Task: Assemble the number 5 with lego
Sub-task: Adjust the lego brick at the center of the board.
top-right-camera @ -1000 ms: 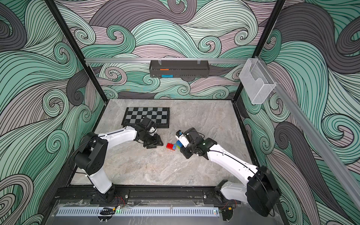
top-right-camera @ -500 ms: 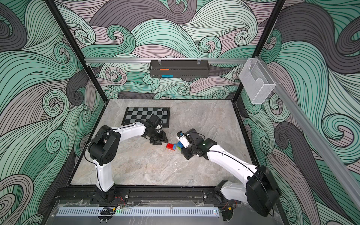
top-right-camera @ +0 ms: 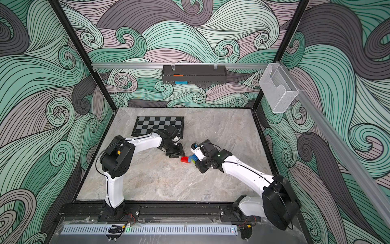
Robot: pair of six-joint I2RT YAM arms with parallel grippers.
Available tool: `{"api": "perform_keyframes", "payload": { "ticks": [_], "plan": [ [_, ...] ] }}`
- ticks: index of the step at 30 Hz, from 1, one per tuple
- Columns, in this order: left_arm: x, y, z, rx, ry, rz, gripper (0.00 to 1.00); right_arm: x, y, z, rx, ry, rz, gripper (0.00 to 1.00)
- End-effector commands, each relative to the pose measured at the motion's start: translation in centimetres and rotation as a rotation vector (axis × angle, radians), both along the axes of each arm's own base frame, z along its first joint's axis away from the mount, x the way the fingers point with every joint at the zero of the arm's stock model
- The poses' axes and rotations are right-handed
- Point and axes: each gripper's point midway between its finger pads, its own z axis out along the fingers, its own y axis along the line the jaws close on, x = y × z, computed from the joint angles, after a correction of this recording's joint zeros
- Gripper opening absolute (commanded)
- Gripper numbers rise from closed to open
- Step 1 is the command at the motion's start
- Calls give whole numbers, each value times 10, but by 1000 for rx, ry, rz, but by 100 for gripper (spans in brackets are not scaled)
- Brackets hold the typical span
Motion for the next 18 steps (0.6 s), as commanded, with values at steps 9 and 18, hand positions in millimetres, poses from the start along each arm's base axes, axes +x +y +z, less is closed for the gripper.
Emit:
{"api": "perform_keyframes", "payload": {
  "ticks": [9, 18],
  "plan": [
    [-3, 6, -1, 56, -24, -27, 51, 28, 27, 11, 45, -46, 108, 33],
    [-30, 47, 24, 66, -49, 9, 51, 38, 41, 15, 107, -52, 289, 32]
  ]
}}
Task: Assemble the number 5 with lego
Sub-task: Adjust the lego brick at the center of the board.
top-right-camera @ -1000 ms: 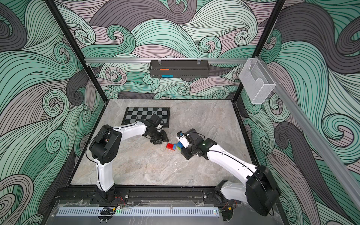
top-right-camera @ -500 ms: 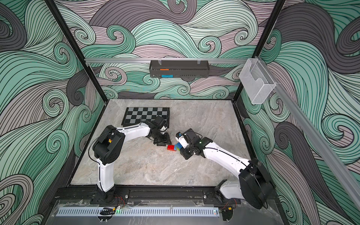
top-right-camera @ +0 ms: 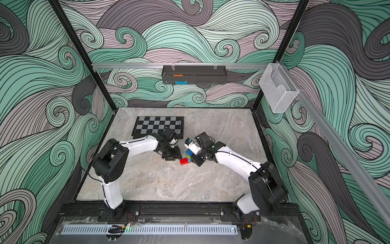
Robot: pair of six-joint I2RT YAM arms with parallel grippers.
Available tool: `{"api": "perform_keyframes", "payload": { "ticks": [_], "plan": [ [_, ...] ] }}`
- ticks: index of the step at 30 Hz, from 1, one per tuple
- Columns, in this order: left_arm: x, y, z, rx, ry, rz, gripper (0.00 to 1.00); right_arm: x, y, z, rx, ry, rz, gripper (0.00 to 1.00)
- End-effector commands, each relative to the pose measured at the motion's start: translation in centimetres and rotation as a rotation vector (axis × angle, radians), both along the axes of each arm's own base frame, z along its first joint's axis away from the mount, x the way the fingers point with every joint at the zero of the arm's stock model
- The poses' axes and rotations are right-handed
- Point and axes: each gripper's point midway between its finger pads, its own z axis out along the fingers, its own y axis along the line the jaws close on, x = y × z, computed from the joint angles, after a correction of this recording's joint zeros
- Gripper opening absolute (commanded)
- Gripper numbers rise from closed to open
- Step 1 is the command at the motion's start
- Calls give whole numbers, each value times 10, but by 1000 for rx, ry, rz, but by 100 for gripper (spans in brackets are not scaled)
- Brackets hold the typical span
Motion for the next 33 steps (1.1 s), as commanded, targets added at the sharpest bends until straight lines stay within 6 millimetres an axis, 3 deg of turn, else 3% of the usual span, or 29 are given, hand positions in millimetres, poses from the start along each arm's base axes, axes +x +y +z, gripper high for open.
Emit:
{"api": "perform_keyframes", "payload": {
  "ticks": [1, 9, 16, 25, 30, 33],
  "plan": [
    [-14, 20, 16, 22, -21, -2, 51, 3, 13, 10, 62, -25, 122, 32],
    [-43, 49, 26, 69, -42, -31, 51, 24, 21, -5, 22, -26, 175, 32],
    [-62, 20, 24, -47, 11, -151, 52, 32, 23, 2, 38, -37, 130, 32],
    [-67, -20, 2, -22, 87, -281, 48, 33, 1, 6, 29, -54, 52, 33],
    [-62, -22, -13, 7, 96, -274, 45, 34, 0, 11, 49, -72, 29, 33],
    [-54, -11, -24, 96, 82, -235, 45, 33, 0, 13, 60, -71, 23, 33]
  ]
}}
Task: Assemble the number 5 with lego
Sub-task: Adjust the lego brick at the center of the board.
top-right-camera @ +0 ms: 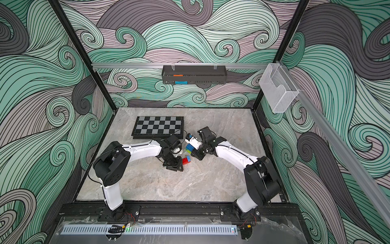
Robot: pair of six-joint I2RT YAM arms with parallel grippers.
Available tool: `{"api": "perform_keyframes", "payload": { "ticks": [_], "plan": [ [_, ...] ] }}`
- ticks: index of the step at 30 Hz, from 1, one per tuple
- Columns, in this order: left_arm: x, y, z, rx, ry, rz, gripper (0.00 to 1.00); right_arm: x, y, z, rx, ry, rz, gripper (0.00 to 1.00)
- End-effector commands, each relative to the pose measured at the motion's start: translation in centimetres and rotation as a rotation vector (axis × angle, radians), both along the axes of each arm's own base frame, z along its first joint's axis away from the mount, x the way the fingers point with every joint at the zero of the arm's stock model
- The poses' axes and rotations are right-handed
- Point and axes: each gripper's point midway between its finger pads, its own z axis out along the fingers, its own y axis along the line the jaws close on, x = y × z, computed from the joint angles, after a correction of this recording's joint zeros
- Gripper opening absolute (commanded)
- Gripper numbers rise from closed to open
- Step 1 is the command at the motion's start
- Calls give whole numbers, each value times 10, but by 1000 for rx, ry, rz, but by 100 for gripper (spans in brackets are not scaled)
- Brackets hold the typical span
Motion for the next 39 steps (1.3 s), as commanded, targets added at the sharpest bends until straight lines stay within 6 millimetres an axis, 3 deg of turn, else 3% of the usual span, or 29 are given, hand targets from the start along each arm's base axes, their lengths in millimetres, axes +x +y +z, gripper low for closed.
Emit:
{"api": "perform_keyframes", "payload": {
  "ticks": [1, 10, 17, 22, 31, 39],
  "plan": [
    [9, 16, -15, 122, -33, 25, 46, 0, 1, 7, 31, -14, -20, 33],
    [36, 43, -25, 289, -151, 91, 50, -3, 7, 9, 76, 2, -29, 32],
    [54, 45, -25, 304, -187, 110, 51, -11, 15, 1, 71, 27, -1, 32],
    [61, 42, -14, 285, -217, 116, 52, -19, 22, -5, 63, 46, 27, 32],
    [42, 60, 14, 251, -248, 131, 52, -33, 36, -20, 33, 74, 78, 32],
    [22, 76, 22, 234, -246, 169, 52, -28, 37, -34, -40, 65, 49, 32]
  ]
}}
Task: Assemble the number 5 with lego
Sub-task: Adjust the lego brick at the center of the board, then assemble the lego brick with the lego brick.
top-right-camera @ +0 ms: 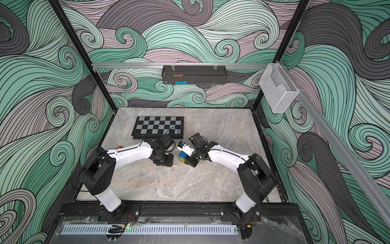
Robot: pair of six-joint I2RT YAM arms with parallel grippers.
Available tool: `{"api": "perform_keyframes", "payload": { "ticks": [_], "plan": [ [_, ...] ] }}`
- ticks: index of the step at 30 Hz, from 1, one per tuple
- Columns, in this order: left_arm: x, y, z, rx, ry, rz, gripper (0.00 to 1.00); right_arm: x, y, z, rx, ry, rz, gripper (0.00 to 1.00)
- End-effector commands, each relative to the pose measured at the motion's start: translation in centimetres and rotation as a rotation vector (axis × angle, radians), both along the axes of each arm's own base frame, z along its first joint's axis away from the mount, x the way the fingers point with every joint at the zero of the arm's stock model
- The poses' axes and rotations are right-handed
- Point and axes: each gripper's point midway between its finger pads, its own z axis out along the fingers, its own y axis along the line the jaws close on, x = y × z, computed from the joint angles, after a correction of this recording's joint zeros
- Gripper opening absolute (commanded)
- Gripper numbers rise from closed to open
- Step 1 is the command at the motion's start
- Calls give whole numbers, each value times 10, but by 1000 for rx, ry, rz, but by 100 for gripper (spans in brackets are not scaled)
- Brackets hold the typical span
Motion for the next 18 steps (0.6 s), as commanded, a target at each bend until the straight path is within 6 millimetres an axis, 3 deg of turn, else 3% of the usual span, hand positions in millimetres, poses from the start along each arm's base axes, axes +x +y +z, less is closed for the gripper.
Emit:
{"api": "perform_keyframes", "payload": {
  "ticks": [1, 18],
  "plan": [
    [-2, 8, 6, 0, -5, 35, 52, 7, -1, -5, -38, -17, -29, 32],
    [-8, 16, 1, 6, 5, 59, 52, 22, -1, -3, -92, -72, -43, 32]
  ]
}}
